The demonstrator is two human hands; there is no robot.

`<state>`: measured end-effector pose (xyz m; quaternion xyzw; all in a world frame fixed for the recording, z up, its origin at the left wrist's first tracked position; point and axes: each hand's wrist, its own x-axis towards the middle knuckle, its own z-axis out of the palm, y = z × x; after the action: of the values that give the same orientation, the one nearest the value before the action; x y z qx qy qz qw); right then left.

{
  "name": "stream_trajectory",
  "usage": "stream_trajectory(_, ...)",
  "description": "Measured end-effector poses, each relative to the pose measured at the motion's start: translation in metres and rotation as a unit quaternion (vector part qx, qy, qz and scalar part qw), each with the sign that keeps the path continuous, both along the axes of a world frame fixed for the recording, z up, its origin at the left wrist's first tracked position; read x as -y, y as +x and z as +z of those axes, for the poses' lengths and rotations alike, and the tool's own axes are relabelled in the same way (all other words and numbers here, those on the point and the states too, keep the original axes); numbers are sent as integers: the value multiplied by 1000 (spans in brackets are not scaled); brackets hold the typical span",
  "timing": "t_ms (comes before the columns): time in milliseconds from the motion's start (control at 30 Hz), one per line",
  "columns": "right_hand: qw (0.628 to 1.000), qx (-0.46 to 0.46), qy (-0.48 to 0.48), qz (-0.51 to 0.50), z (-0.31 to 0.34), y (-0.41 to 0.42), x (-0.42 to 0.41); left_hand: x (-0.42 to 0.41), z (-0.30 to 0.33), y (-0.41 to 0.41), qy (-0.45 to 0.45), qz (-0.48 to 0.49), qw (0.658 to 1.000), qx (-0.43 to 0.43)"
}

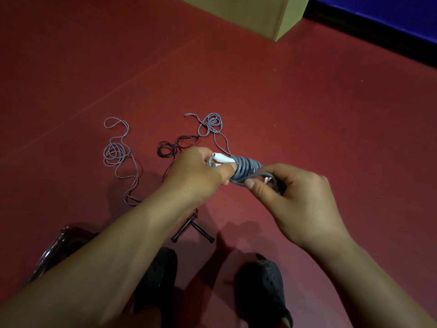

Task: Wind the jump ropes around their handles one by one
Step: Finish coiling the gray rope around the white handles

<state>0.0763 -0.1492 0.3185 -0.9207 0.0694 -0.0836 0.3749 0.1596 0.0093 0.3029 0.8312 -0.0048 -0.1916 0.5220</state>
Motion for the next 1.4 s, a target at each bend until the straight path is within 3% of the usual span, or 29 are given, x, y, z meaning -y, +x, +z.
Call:
stream_trajectory(267,997,6,70,-10,2,0,1,-6,-1,-4,8,-153,988,-18)
stream_trajectory(533,973,-12,230,-15,1,4,3,-5,9,-7,-58,-231,968,-77)
stream_trajectory(700,954,14,296,-38,4,9,0,-3,16,-5,-117,-207,969,-72)
stream_trajectory(800,953,41,290,-84,3,11,-5,-1,16,-6,-145,-173,970,-91)
stream_trajectory(933,944,73,285,-150,0,13,-15,4,18,-9,-207,-144,960,-119)
stream_trajectory(1100,917,93,344,-177,2,17,-22,12,17,-15,-289,-98,944,-126)
stream_trajectory(1233,900,86,400,-151,8,22,-23,13,15,-16,-291,-73,947,-118)
stream_trajectory(1400,911,74,390,-109,10,25,-24,11,16,-12,-227,-49,968,-98)
